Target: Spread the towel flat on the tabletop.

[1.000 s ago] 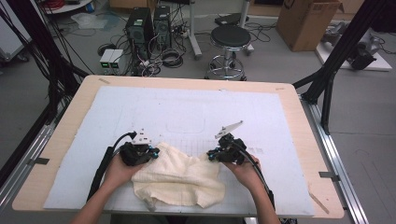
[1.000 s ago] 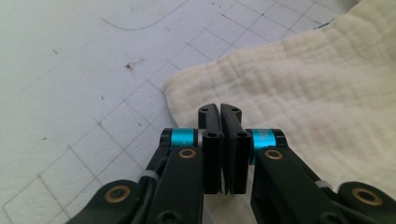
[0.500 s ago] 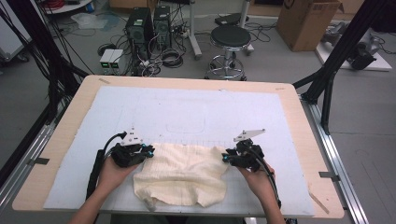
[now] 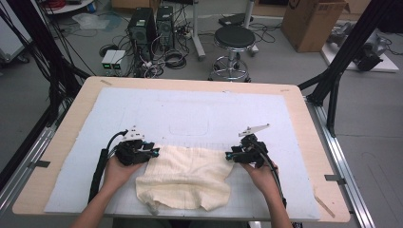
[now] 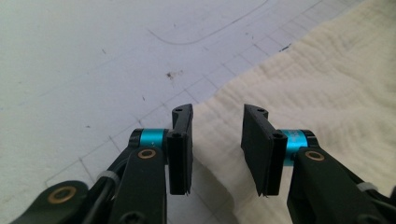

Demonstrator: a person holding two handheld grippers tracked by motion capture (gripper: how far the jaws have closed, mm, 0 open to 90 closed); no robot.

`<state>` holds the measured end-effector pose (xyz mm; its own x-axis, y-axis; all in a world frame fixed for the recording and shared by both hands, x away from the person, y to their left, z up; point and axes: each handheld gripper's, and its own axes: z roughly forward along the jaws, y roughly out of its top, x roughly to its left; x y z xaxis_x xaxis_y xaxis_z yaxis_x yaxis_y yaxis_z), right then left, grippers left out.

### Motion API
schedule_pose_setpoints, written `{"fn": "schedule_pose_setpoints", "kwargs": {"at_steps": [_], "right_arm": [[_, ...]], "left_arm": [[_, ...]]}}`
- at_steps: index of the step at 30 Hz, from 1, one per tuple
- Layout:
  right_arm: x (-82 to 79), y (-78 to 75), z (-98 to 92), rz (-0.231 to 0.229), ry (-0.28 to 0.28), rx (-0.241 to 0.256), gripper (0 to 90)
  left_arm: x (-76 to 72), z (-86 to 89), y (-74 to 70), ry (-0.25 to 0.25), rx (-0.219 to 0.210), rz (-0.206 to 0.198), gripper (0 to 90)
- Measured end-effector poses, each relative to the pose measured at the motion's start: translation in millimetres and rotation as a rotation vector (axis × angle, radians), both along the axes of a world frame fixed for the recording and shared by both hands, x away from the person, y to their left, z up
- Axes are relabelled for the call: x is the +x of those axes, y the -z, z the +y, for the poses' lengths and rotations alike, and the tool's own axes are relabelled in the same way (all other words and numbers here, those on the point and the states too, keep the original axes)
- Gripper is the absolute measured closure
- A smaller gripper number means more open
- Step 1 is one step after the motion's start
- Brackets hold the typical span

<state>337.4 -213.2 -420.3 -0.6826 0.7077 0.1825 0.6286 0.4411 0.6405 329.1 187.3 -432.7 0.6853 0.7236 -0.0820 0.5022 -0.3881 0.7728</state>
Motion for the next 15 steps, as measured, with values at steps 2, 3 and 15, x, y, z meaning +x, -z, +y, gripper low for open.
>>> {"fn": "schedule_pose_setpoints", "kwargs": {"at_steps": [2, 3, 15], "right_arm": [[-0.9, 4.0, 4.4, 0.006, -0.017, -0.020, 58.1], [-1.4, 5.5, 6.6, 0.004, -0.024, -0.038, 58.3], [-12.9, 9.8, 13.3, -0.093, -0.028, -0.131, 76.3]], "left_arm": [[1.3, -0.4, 2.2, 0.004, 0.014, 0.010, 62.1], [1.9, -0.5, 3.2, 0.006, 0.019, 0.016, 61.1], [3.4, -6.8, 7.9, -0.034, 0.064, 0.001, 63.1]]}}
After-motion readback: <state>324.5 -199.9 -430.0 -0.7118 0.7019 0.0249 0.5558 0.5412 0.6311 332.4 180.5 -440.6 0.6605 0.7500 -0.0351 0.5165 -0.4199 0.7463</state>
